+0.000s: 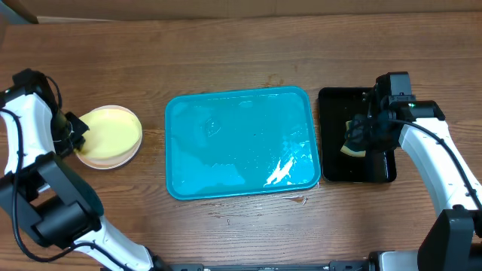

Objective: Clean dirty plates on tray and stack at the side

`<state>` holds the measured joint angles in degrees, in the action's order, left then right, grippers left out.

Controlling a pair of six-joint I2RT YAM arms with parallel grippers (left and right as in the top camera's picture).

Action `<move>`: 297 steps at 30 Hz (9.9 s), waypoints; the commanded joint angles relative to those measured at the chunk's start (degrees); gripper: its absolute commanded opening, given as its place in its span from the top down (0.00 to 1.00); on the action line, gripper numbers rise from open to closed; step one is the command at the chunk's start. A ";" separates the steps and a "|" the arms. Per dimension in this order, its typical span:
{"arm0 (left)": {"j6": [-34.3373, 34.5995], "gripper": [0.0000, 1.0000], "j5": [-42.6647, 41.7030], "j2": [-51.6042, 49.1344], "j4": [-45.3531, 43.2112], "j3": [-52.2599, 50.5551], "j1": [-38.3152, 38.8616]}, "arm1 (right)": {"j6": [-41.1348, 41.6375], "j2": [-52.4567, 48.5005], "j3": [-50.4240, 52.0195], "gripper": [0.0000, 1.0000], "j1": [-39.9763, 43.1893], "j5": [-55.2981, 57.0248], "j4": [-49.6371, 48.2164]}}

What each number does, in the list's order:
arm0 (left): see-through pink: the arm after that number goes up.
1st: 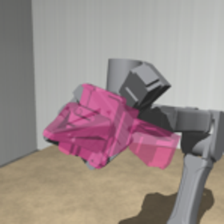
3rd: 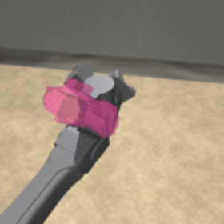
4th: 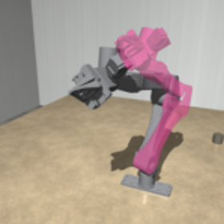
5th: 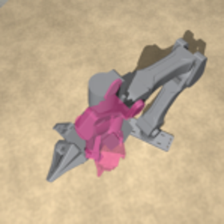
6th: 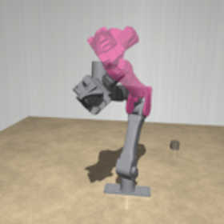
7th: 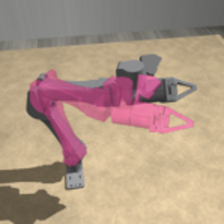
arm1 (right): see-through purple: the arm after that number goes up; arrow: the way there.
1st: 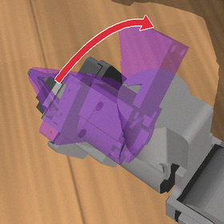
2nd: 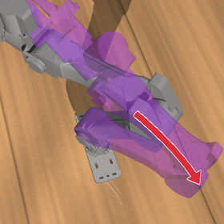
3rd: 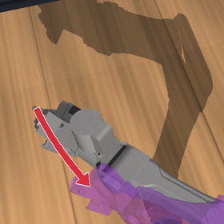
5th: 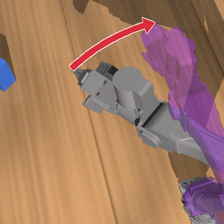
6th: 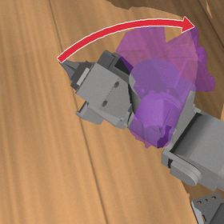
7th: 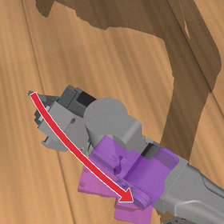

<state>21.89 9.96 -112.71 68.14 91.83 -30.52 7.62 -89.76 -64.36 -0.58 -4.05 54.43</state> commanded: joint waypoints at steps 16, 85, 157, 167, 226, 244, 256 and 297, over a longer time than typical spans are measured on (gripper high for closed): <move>-10.43 0.43 -20.26 14.75 1.92 2.01 8.83 | -3.63 -0.22 0.04 0.96 -0.04 0.04 -4.90; -12.04 0.18 -19.69 16.50 7.08 1.97 33.55 | -2.95 -7.17 -5.18 0.87 -0.04 -1.42 -6.21; -17.64 0.00 -18.36 74.84 -4.96 -29.44 34.10 | -1.42 48.76 13.77 0.00 0.00 -2.93 0.79; -17.64 0.00 -18.36 74.84 -4.94 -29.44 34.10 | -1.44 48.76 13.77 0.00 0.00 -2.89 0.81; -17.64 0.00 -18.36 74.84 -4.94 -29.44 34.10 | -10.47 89.59 63.91 0.00 -0.09 -5.05 -50.42; -17.64 0.00 -18.36 74.84 -4.94 -29.44 34.10 | -10.47 89.59 63.91 0.00 -0.09 -5.05 -50.42; -17.86 0.00 -17.03 74.99 -3.56 -29.55 34.12 | -10.47 89.59 63.91 0.00 -0.09 -5.05 -50.42; -26.08 0.00 -18.60 112.52 -65.26 -91.58 34.07 | -10.47 89.59 63.91 0.00 -0.09 -5.05 -50.45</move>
<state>-4.29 -8.19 -0.84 -0.69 0.67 3.03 -2.63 -0.64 -1.06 -0.51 -8.78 4.32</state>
